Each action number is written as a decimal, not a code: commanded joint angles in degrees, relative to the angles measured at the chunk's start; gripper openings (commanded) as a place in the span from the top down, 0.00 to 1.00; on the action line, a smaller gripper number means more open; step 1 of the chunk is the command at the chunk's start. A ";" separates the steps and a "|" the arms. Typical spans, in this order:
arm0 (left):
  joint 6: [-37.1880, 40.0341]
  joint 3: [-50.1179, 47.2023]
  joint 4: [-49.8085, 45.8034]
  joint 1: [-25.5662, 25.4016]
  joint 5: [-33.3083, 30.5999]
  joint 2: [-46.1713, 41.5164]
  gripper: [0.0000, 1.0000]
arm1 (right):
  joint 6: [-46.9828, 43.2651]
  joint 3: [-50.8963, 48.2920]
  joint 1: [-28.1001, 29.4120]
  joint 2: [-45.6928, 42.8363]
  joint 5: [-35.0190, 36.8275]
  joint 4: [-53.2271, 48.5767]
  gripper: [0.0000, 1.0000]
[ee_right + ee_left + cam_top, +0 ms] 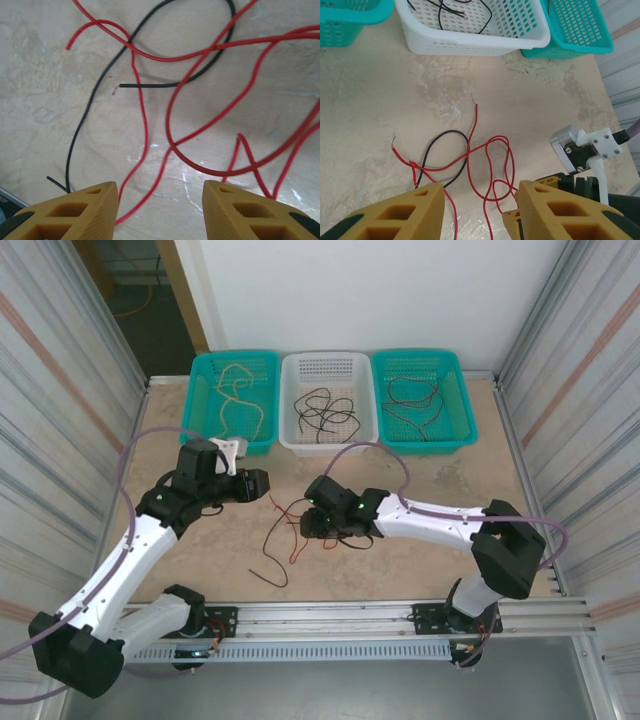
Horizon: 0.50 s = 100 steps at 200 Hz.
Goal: Untangle the cables
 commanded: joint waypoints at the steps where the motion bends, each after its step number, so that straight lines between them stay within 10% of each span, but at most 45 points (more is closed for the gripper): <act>1: -1.10 -0.78 -0.70 0.17 -0.82 -0.36 0.57 | -2.50 4.86 0.11 2.87 2.67 -3.18 0.54; 100: -1.27 -2.10 -2.89 1.05 -2.05 -4.85 0.56 | -6.09 16.12 -0.08 19.60 4.96 -9.82 0.66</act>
